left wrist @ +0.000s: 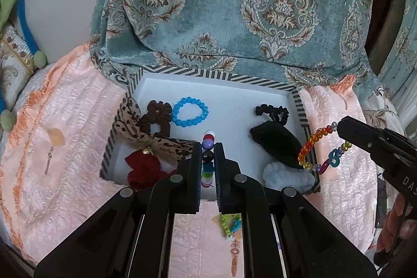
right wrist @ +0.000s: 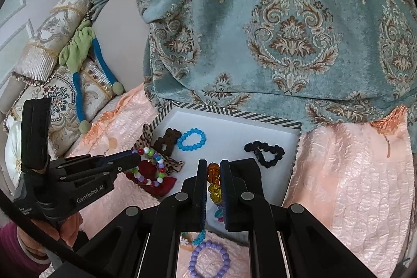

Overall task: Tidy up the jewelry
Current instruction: 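Carry both bracelets over the white tray and lower them inside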

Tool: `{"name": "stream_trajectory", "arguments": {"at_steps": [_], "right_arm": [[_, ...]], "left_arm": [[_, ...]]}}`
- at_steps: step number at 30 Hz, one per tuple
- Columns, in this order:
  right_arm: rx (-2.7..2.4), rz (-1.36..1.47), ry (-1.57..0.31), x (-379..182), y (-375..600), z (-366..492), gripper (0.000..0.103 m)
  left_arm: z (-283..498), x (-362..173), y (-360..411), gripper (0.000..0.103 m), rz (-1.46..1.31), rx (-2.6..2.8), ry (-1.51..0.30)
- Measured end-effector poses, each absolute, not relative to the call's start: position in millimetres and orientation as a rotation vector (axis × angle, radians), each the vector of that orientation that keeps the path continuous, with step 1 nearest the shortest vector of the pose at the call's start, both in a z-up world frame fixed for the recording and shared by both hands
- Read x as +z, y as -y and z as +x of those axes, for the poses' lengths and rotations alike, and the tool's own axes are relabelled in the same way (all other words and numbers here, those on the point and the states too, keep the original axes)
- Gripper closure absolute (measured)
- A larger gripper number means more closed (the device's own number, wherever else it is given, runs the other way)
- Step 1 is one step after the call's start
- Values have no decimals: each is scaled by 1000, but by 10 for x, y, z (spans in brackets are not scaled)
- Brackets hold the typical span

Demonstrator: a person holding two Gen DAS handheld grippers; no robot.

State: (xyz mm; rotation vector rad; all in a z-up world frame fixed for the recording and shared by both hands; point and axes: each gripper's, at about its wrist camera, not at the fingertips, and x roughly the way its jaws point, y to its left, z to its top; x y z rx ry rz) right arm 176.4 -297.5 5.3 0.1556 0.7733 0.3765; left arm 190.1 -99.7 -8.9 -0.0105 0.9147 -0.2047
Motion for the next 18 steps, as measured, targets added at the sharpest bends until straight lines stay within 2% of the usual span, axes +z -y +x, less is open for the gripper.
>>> {"name": "stream_trajectory", "arguments": {"at_steps": [18], "right_arm": [[397, 139, -842, -297, 2679, 2621, 95]], "left_arm": [[2600, -568, 1161, 95, -71, -217, -1005]]}}
